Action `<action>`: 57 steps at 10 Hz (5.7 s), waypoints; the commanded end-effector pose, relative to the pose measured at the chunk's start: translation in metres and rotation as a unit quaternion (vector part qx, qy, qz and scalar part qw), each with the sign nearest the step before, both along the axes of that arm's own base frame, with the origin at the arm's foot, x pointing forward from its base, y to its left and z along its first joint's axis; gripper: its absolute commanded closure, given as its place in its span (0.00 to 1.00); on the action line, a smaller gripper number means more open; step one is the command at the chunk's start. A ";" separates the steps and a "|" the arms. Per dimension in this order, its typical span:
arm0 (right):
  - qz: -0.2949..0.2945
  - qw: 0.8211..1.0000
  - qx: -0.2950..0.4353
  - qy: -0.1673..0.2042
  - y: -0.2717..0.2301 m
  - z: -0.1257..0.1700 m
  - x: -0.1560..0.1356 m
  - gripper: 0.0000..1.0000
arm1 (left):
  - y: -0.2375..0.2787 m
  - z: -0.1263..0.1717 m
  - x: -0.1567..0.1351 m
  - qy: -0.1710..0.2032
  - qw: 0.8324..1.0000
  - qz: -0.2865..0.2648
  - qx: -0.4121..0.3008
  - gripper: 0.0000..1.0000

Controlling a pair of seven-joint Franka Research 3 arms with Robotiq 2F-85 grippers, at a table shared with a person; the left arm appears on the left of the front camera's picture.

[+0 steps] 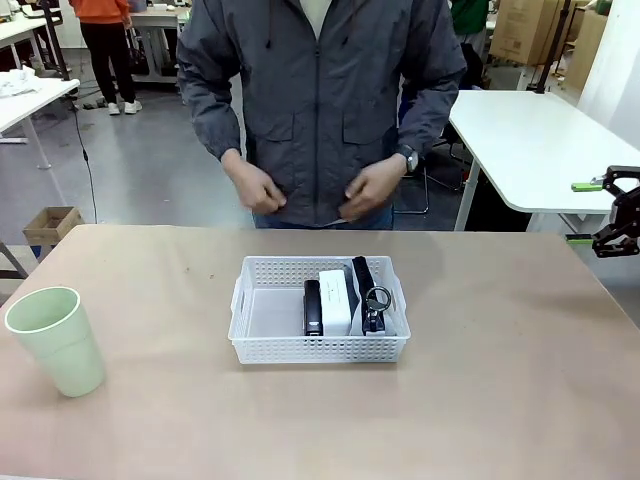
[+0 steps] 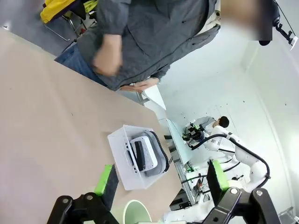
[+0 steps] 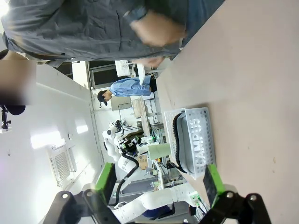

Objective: Efficiently arrange items inside the basket to fit them all.
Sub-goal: Pick up the Reusable plastic cup and place it inside the Organizing basket.

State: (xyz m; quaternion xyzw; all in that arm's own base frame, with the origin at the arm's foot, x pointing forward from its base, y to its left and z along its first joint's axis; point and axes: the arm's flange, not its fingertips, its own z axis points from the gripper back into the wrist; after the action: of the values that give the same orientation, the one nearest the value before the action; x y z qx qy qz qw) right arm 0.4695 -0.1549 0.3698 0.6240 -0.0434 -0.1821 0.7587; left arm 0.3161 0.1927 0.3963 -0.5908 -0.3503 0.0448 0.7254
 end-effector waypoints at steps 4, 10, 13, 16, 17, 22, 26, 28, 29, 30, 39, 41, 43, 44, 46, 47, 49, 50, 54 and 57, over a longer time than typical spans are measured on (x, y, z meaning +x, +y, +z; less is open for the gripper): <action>0.008 1.000 -0.003 -0.008 -0.002 0.002 -0.001 0.00 | -0.003 0.001 -0.003 0.005 1.000 -0.004 -0.002 0.00; 0.008 1.000 -0.003 -0.008 -0.002 0.002 -0.001 0.00 | -0.003 0.001 -0.003 0.005 1.000 -0.004 -0.002 0.00; 0.008 1.000 -0.003 -0.008 -0.002 0.002 -0.001 0.00 | -0.002 -0.001 0.000 0.001 1.000 -0.002 0.000 0.00; 0.008 1.000 -0.003 -0.008 -0.002 0.002 -0.001 0.00 | 0.013 0.004 -0.007 -0.095 0.990 -0.100 0.025 0.00; 0.008 1.000 -0.003 -0.008 -0.002 0.002 -0.001 0.00 | 0.022 0.004 -0.014 -0.152 0.975 -0.150 0.056 0.00; 0.008 1.000 -0.003 -0.008 -0.002 0.002 -0.001 0.00 | 0.040 -0.017 -0.030 -0.278 0.918 -0.222 0.177 0.00; 0.008 1.000 -0.003 -0.008 -0.002 0.002 -0.001 0.00 | 0.040 -0.054 -0.032 -0.383 0.805 -0.301 0.340 0.00; 0.008 1.000 -0.003 -0.008 -0.002 0.002 -0.001 0.00 | 0.030 -0.070 -0.033 -0.415 0.766 -0.322 0.371 0.00; 0.008 1.000 -0.003 -0.008 -0.002 0.002 -0.001 0.00 | 0.024 -0.077 -0.029 -0.420 0.753 -0.315 0.396 0.00; 0.008 1.000 -0.003 -0.008 -0.002 0.002 -0.001 0.00 | 0.017 -0.084 -0.024 -0.416 0.753 -0.315 0.401 0.00; 0.008 1.000 -0.003 -0.008 -0.002 0.002 -0.001 0.00 | -0.048 -0.143 0.021 -0.352 0.778 -0.358 0.378 0.00; 0.008 1.000 -0.003 -0.008 -0.002 0.002 -0.001 0.00 | -0.056 -0.148 0.024 -0.350 0.777 -0.372 0.368 0.00; 0.008 1.000 -0.003 -0.008 -0.002 0.002 -0.001 0.00 | -0.062 -0.151 0.027 -0.354 0.777 -0.380 0.356 0.00; 0.008 1.000 -0.003 -0.008 -0.002 0.002 -0.001 0.00 | -0.065 -0.152 0.027 -0.358 0.777 -0.390 0.341 0.00; 0.008 1.000 -0.003 -0.008 -0.002 0.002 -0.001 0.00 | -0.072 -0.149 0.026 -0.378 0.777 -0.400 0.305 0.00; 0.008 1.000 -0.003 -0.008 -0.002 0.002 -0.001 0.00 | -0.077 -0.147 0.026 -0.391 0.775 -0.405 0.289 0.00; 0.008 1.000 -0.003 -0.008 -0.002 0.002 -0.001 0.00 | -0.086 -0.145 0.027 -0.407 0.780 -0.397 0.260 0.00; 0.008 1.000 -0.003 -0.008 -0.002 0.002 -0.001 0.00 | -0.087 -0.141 0.026 -0.422 0.786 -0.384 0.240 0.00; 0.008 1.000 -0.003 -0.008 -0.002 0.002 -0.001 0.00 | -0.087 -0.139 0.026 -0.436 0.791 -0.373 0.211 0.00; 0.008 1.000 -0.003 -0.008 -0.002 0.002 -0.001 0.00 | -0.095 -0.137 0.026 -0.442 0.788 -0.378 0.203 0.00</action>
State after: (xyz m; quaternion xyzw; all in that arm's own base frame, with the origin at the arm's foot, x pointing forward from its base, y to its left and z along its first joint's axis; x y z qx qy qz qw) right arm 0.4696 -0.1549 0.3698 0.6240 -0.0433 -0.1820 0.7587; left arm 0.3403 0.1003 0.2575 -0.4698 -0.3659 -0.5708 0.5652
